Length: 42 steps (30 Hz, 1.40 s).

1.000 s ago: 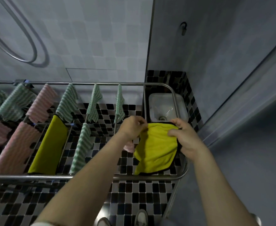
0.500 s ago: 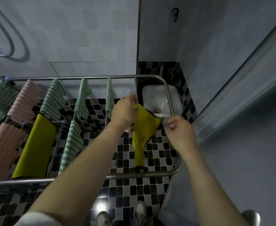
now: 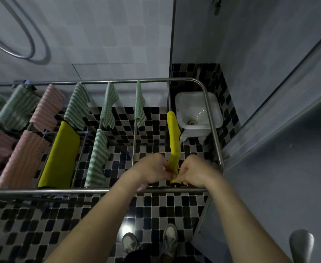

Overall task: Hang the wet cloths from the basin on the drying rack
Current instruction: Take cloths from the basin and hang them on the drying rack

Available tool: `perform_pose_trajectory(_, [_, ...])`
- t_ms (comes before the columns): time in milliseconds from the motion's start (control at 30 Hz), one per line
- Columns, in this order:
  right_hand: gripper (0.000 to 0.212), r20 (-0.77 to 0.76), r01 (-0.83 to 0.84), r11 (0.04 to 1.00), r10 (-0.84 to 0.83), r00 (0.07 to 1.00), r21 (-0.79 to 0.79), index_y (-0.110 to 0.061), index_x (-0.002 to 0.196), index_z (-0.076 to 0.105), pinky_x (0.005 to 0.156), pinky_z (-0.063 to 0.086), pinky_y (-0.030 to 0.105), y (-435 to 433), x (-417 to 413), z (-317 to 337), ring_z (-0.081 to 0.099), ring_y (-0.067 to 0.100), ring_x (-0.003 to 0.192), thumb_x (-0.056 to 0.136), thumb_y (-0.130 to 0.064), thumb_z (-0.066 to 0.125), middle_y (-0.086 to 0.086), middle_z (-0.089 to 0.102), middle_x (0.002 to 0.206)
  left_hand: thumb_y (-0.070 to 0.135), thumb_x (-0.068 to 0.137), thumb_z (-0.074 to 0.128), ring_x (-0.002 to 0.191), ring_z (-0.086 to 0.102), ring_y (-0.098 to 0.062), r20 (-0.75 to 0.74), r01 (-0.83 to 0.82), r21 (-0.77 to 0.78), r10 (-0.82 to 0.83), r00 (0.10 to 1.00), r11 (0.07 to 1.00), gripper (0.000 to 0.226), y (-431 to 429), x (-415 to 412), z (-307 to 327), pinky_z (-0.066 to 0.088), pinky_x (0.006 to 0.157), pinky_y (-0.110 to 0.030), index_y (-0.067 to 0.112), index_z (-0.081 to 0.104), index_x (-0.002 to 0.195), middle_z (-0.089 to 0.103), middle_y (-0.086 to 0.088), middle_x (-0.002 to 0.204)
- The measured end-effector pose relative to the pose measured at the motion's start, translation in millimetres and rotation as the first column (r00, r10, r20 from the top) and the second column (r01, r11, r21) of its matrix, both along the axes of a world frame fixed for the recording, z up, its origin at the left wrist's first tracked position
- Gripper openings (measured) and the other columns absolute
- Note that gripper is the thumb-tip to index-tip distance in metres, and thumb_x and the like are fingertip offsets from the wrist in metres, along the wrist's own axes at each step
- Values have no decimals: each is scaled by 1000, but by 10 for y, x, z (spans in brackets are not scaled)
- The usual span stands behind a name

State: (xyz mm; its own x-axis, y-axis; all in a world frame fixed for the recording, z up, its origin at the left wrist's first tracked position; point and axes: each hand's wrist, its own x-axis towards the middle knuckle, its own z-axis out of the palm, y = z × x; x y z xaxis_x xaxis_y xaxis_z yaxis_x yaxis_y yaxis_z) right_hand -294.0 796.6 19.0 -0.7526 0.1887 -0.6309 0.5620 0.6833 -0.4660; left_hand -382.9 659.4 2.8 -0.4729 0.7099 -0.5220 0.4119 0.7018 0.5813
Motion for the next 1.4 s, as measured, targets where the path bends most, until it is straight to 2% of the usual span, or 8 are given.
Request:
perform_pose_trajectory(233, [35, 126, -140, 979, 122, 985, 149, -13, 78, 67, 69, 53, 33, 42, 6, 74, 62, 17, 72, 77, -47, 74, 1, 64, 74, 34, 89, 63, 84, 65, -13, -218, -315, 278, 379, 899, 907, 18, 90, -198, -71, 53, 73, -31, 25, 68, 104, 69, 6, 99])
perform_pose_trajectory(400, [42, -81, 17, 995, -9, 997, 99, -20, 59, 51, 55, 39, 28, -15, 26, 40, 44, 11, 48, 89, -47, 61, -5, 44, 52, 28, 96, 53, 71, 59, -17, -335, -399, 333, 503, 797, 854, 30, 403, -586, 78, 43, 63, -26, 20, 63, 122, 70, -2, 98])
perform_pose_trajectory(500, [31, -93, 7, 997, 1, 996, 79, -21, 64, 57, 56, 41, 26, -127, 36, -34, 51, 11, 54, 90, -37, 63, -6, 50, 58, 25, 98, 49, 87, 65, -25, -331, -453, 310, 541, 773, 836, 27, 568, -830, 124, 51, 72, -33, 17, 66, 117, 71, -6, 106])
perform_pose_trajectory(767, [20, -70, 11, 1000, -10, 998, 17, -19, 88, 71, 79, 54, 34, -7, -21, -37, 64, 10, 79, 82, -39, 71, -5, 69, 85, 30, 89, 67, 80, 61, -20, -78, -458, 188, 478, 875, 869, 16, 797, -1156, -32, 53, 81, -35, 15, 66, 83, 64, -3, 84])
perform_pose_trajectory(933, [18, -57, -48, 998, 50, 997, 35, -18, 86, 68, 78, 54, 32, 44, -6, -41, 63, 11, 78, 86, -35, 70, -3, 66, 84, 31, 85, 71, 67, 55, -13, -333, -325, 232, 389, 859, 917, 18, 847, -1254, 87, 46, 62, -26, 16, 62, 85, 61, -1, 83])
perform_pose_trajectory(1067, [16, 3, -79, 993, 79, 997, 92, -16, 90, 66, 76, 55, 33, 96, 19, -82, 63, 14, 78, 87, -32, 69, 0, 65, 85, 27, 90, 64, 82, 54, -24, -414, -250, 256, 339, 845, 934, 16, 929, -1326, 139, 43, 69, -30, 13, 57, 94, 56, -4, 89])
perform_pose_trajectory(1233, [21, -88, -14, 995, 23, 996, 99, -21, 104, 60, 69, 45, 24, 48, 109, -140, 56, 8, 82, 88, -36, 64, -8, 58, 91, 10, 86, 62, 90, 61, -30, -272, -333, 321, 423, 864, 887, 9, 995, -1391, 71, 51, 75, -34, 17, 57, 89, 58, -5, 92])
perform_pose_trajectory(1400, [21, -96, 204, 939, -238, 966, -277, -20, 104, 65, 67, 47, 19, 14, 110, -230, 63, 4, 81, 94, -37, 57, -6, 67, 93, 1, 87, 60, 73, 57, -17, -65, -465, 356, 517, 853, 811, 20, 1027, -1404, -41, 50, 57, -24, 20, 61, 94, 61, -8, 103])
